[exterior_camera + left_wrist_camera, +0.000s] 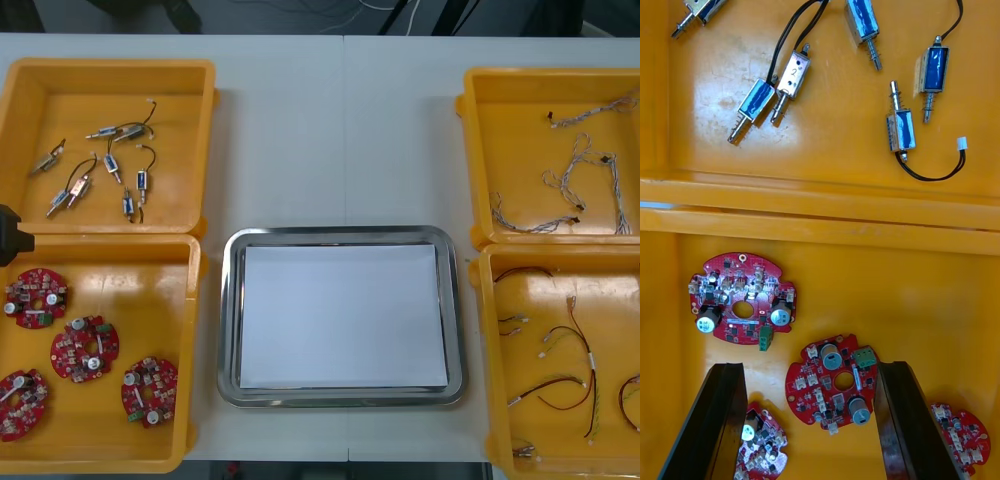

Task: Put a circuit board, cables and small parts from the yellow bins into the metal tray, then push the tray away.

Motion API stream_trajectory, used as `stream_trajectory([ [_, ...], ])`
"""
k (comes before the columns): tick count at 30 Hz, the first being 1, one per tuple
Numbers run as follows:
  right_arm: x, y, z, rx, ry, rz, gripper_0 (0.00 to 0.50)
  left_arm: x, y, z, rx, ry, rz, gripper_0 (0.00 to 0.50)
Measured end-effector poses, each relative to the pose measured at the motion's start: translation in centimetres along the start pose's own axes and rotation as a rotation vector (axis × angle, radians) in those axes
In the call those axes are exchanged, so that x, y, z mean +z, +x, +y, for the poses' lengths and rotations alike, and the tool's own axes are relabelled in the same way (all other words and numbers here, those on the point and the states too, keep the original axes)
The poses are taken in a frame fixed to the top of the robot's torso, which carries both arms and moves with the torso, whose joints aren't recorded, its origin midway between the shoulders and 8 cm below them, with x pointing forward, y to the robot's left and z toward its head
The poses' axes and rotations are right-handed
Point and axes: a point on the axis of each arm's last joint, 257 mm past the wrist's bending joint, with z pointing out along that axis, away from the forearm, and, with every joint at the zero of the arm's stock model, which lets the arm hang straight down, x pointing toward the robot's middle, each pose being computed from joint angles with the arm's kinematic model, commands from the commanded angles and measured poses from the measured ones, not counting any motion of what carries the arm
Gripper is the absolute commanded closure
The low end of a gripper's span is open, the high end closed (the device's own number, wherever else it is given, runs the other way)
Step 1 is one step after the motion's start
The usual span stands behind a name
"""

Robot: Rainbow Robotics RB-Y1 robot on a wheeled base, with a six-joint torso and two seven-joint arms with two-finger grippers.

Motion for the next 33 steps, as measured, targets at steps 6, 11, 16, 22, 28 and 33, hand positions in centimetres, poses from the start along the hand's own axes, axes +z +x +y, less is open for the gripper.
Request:
stream_trajectory([
  [6, 0.0, 0.0, 0.0, 0.000, 0.000, 0.000, 0.000, 0.0, 0.0, 0.0, 0.000, 0.000, 0.000, 0.000],
  [11, 0.0, 0.0, 0.0, 0.000, 0.000, 0.000, 0.000, 0.0, 0.1, 0.0, 0.000, 0.000, 0.001, 0.000],
  [16, 0.0, 0.0, 0.0, 0.000, 0.000, 0.000, 0.000, 0.8, 1.8, 0.0, 0.004, -0.002, 0.044, 0.000],
  [22, 0.0, 0.0, 0.0, 0.000, 0.000, 0.000, 0.000, 1.0, 2.1, -0.1, 0.009, -0.002, 0.055, 0.000],
  [28, 0.0, 0.0, 0.0, 0.000, 0.000, 0.001, 0.000, 1.1, 2.2, -0.3, 0.015, 0.002, 0.058, 0.000],
  [33, 0.5, 1.3, -0.5, 0.009, 0.006, 0.029, 0.000, 1.3, 2.7, -1.3, 0.054, 0.021, 0.081, 0.000],
])
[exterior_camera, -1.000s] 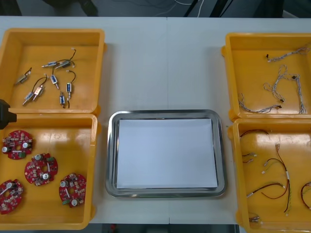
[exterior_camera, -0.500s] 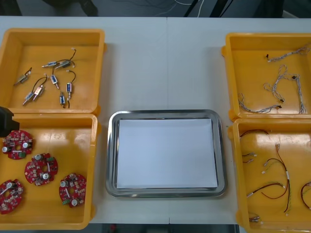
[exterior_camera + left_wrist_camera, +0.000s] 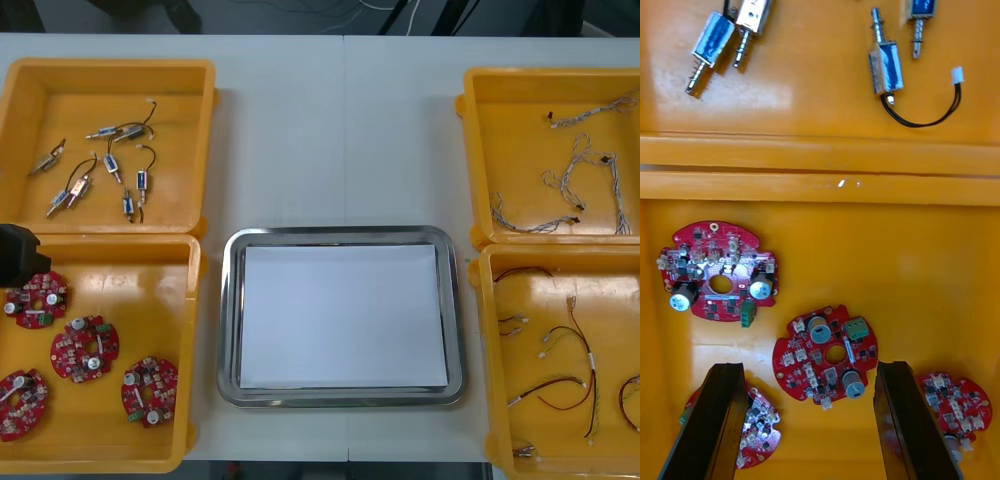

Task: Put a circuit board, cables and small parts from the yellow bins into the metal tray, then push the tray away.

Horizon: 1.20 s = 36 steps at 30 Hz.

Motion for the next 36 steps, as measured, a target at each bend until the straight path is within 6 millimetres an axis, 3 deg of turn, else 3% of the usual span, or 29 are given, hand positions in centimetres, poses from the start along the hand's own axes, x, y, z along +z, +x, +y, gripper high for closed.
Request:
stream_trajectory([
  [5, 1.1, 2.3, -0.6, 0.014, 0.003, 0.049, 0.000, -0.2, 0.5, -1.3, 0.058, 0.043, 0.029, 0.000],
  [13, 2.4, 3.7, -0.7, 0.024, -0.012, 0.055, 0.000, -1.2, 1.3, -2.5, 0.151, 0.095, 0.075, 0.000],
  [20, 3.9, 3.8, 0.4, 0.056, -0.057, 0.006, 0.000, -2.1, 1.3, -1.5, 0.226, 0.070, 0.094, 0.000],
  [29, 6.5, 4.3, 1.9, 0.042, -0.082, -0.037, 0.000, -2.5, 2.5, -0.7, 0.609, 0.047, 0.166, 0.000],
  [36, 7.7, 5.5, 2.1, 0.026, -0.067, -0.019, 0.000, -2.8, 3.4, 0.1, 0.697, 0.022, 0.229, 0.000],
])
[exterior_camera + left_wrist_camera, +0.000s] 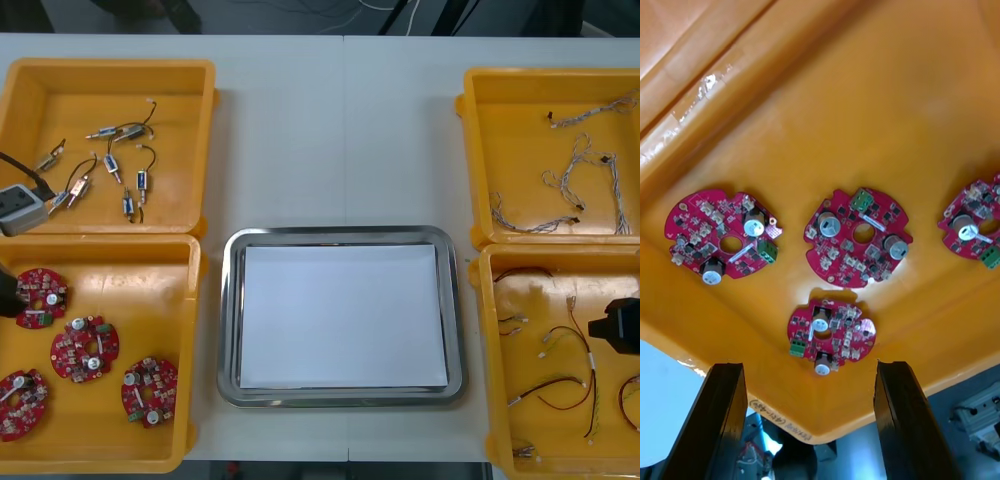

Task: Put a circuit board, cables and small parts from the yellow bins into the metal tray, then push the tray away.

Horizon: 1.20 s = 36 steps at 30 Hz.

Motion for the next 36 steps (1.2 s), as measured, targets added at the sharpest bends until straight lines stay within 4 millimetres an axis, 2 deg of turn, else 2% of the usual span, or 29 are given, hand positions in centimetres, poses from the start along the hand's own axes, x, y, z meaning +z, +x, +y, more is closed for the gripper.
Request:
stream_trajectory([
  [8, 0.5, 0.1, -0.6, -0.015, 0.025, -0.016, 0.000, 0.8, -1.9, -0.6, 0.057, 0.004, -0.054, 0.000],
  [13, 0.9, 0.2, -0.7, -0.029, 0.036, -0.023, 0.000, 1.6, -3.1, -1.4, 0.167, 0.018, -0.094, 0.000],
  [18, 1.4, 0.5, -0.6, -0.054, 0.046, -0.025, 0.000, 2.8, -3.7, -2.7, 0.322, 0.031, -0.113, 0.000],
  [23, 1.8, 0.8, -0.6, -0.115, 0.054, -0.024, 0.000, 4.2, -4.3, -3.5, 0.360, 0.024, -0.128, 0.000],
  [36, 2.8, 1.8, -0.8, -0.124, 0.065, -0.040, 0.000, 6.8, -3.9, -4.1, 0.411, 0.006, -0.115, 0.000],
])
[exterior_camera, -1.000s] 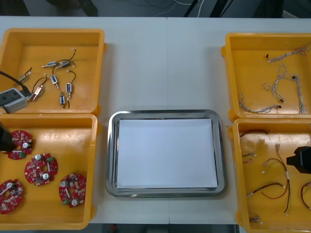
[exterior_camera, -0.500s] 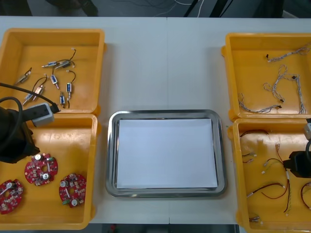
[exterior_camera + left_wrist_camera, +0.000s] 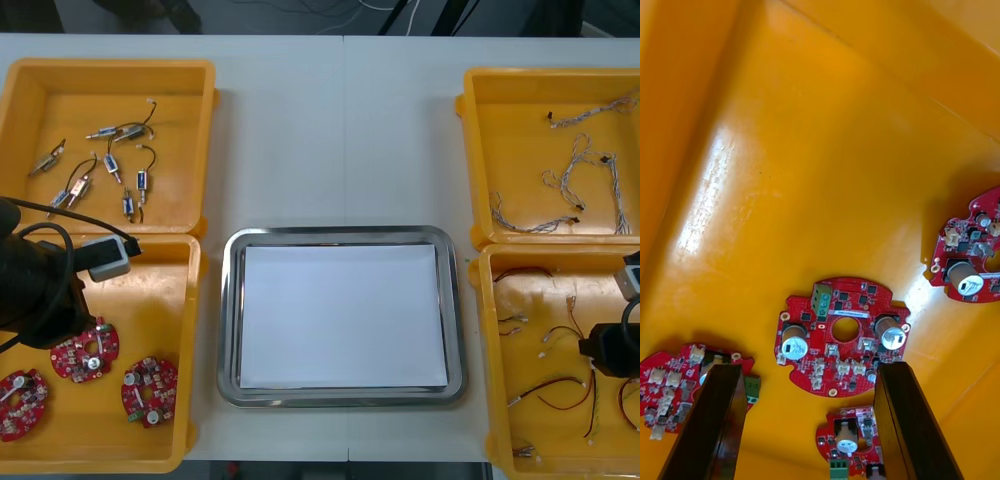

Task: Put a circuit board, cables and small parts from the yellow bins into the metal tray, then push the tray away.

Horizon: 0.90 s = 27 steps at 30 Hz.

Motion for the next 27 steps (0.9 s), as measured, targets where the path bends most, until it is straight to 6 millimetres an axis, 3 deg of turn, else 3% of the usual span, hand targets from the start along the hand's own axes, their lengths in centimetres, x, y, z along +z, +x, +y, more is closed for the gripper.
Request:
stream_trajectory([
  [12, 0.8, 0.4, 0.4, -0.024, 0.010, -0.015, 0.000, 3.0, 0.5, 0.7, -0.046, 0.004, -0.031, 0.000],
  [19, 1.1, 0.5, 0.3, -0.038, 0.026, -0.023, 0.000, 3.8, 0.9, 0.8, 0.088, 0.000, -0.031, 0.000],
  [27, 1.5, 0.7, 0.3, -0.053, 0.040, -0.037, 0.000, 5.7, 1.6, -0.8, 0.142, 0.018, -0.015, 0.000],
])
